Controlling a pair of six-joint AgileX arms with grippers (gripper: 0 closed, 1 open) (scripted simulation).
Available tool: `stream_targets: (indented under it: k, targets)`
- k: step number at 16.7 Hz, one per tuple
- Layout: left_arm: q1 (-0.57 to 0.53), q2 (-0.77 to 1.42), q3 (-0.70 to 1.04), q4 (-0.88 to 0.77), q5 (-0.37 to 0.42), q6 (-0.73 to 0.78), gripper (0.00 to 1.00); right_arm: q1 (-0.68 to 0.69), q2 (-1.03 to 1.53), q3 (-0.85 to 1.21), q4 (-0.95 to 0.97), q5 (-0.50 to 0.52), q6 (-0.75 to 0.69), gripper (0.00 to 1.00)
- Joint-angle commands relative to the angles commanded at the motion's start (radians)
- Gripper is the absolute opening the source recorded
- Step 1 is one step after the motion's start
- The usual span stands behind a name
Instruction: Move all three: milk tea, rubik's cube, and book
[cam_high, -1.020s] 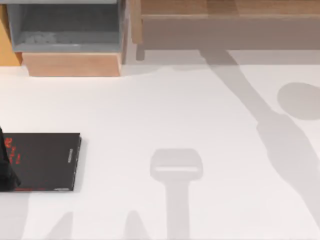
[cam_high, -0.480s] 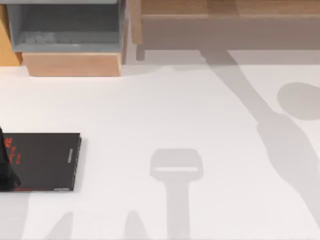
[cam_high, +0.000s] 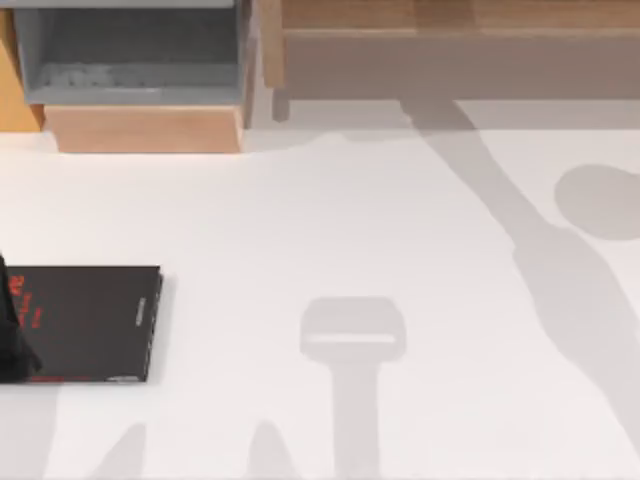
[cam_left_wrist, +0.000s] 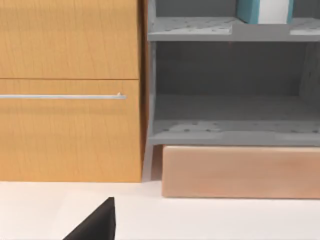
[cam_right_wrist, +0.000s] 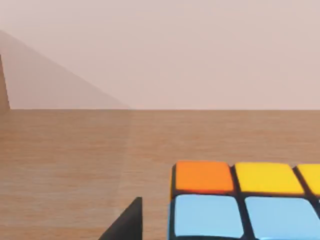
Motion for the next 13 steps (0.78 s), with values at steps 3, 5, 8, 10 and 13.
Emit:
stream_targets:
  k: [3,5,8,10,13]
  targets:
    - [0.000,0.000,0.000,0.000,0.000,0.000,1.00,0.000,0.000,0.000,0.000,0.000,0.000,1.00]
    - [0.000,0.000,0.000,0.000,0.000,0.000,1.00,0.000,0.000,0.000,0.000,0.000,0.000,1.00]
    - [0.000,0.000,0.000,0.000,0.000,0.000,1.00,0.003,0.000,0.000,0.000,0.000,0.000,1.00]
    - [0.000,0.000,0.000,0.000,0.000,0.000,1.00,0.007,-0.017,-0.018,0.010,0.003,0.000,1.00]
    - [0.000,0.000,0.000,0.000,0.000,0.000,1.00,0.018,-0.070,-0.104,0.033,0.013,0.001,1.00]
